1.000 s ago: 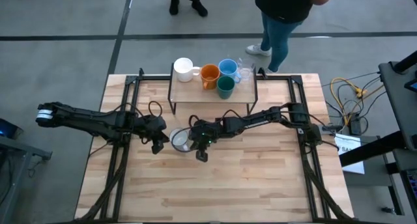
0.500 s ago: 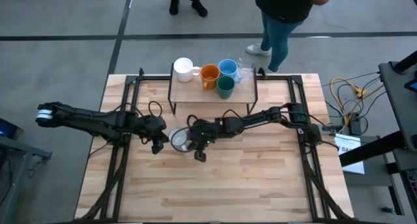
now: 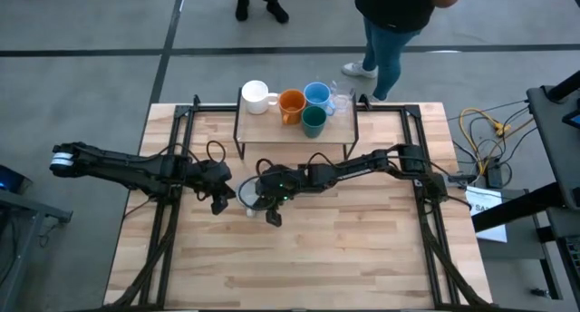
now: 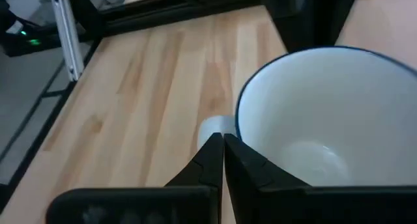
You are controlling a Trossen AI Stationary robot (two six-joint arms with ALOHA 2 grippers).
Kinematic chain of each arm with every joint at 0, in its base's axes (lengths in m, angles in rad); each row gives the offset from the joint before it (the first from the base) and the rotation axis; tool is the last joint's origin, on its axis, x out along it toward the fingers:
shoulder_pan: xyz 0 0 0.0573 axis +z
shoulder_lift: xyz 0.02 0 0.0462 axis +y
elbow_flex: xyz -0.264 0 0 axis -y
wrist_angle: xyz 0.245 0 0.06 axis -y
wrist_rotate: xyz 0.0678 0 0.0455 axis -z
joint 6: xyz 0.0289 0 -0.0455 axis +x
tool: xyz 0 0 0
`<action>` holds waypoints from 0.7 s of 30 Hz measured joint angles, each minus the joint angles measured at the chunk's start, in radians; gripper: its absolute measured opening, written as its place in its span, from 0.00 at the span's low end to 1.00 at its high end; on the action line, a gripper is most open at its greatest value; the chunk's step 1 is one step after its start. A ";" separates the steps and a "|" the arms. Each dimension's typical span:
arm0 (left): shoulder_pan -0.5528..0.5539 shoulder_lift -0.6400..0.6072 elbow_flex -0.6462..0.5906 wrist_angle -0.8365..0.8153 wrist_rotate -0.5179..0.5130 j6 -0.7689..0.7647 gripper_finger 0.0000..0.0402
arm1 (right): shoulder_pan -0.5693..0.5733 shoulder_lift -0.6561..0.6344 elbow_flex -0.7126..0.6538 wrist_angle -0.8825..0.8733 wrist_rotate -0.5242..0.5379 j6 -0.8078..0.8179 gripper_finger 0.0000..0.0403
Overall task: Stack small to large cups/mugs on shelf
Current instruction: Put the white patterned mug on the shelf
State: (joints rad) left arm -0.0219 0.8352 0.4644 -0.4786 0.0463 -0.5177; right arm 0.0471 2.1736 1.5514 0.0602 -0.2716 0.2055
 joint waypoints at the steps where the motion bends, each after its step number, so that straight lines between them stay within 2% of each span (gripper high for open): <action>1: 0.000 0.000 0.000 0.002 0.000 0.000 0.10 | 0.000 0.016 0.019 0.002 -0.005 0.000 0.02; 5: 0.000 0.001 -0.001 0.001 -0.003 -0.002 0.10 | 0.002 0.067 0.120 -0.084 -0.005 -0.028 0.02; 13: -0.001 0.001 -0.001 0.009 0.000 -0.002 0.10 | -0.007 0.137 0.378 -0.289 0.014 -0.182 0.02; 21: -0.001 -0.003 -0.001 0.007 0.000 0.001 0.10 | -0.008 0.155 0.452 -0.390 0.103 -0.261 0.02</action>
State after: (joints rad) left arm -0.0227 0.8326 0.4637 -0.4721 0.0463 -0.5171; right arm 0.0395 2.3291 2.0031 -0.3299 -0.1681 -0.0557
